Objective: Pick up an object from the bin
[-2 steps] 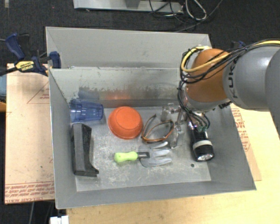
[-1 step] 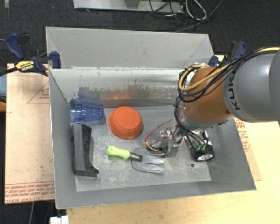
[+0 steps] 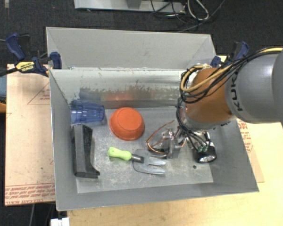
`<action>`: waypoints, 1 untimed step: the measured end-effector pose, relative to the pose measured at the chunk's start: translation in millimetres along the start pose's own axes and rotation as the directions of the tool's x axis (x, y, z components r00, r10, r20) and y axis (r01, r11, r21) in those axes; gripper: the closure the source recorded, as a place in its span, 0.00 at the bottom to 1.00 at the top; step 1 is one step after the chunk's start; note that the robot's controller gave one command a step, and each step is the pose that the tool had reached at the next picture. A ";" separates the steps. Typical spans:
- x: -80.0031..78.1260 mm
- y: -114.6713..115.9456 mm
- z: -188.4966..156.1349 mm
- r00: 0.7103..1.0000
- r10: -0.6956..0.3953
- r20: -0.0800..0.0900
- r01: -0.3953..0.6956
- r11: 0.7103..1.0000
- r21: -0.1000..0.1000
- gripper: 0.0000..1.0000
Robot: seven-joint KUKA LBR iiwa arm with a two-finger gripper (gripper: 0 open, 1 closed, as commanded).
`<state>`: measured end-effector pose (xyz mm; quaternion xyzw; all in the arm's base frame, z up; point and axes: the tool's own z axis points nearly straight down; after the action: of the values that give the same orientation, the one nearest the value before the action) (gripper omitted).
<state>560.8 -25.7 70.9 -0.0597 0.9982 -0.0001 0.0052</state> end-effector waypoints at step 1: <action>-6.6 1.7 -14.2 1.000 0.008 0.004 -0.008 1.000 -0.001 1.00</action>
Offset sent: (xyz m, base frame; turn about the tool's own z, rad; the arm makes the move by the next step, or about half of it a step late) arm 0.0011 -0.0042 0.0004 0.0174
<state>567.0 -23.2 85.2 -0.0558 0.9984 0.0003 0.0070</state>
